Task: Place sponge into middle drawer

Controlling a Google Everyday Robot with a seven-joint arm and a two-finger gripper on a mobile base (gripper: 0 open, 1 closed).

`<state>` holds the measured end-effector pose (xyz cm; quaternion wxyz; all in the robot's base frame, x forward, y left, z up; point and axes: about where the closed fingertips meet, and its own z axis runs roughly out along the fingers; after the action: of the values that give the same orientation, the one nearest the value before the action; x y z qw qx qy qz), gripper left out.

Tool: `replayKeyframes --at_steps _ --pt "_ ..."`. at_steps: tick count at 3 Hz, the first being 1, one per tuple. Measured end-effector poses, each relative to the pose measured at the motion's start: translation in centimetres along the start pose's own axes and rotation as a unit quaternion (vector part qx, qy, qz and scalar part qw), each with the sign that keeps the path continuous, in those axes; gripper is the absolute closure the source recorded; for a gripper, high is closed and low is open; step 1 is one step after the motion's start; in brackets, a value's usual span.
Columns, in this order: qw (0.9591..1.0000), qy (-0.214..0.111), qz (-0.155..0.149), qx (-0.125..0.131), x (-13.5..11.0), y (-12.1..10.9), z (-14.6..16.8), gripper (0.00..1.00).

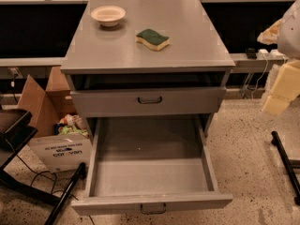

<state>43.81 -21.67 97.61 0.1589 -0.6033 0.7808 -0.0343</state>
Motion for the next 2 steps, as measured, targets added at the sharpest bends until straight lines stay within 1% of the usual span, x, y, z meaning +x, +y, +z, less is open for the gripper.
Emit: replayKeyframes --at_steps 1,2 --pt "1.0000 -0.005 -0.002 0.007 -0.08 0.09 -0.41 0.00" --pt "0.9978 -0.058 -0.013 0.029 0.43 0.23 -0.26 0.00"
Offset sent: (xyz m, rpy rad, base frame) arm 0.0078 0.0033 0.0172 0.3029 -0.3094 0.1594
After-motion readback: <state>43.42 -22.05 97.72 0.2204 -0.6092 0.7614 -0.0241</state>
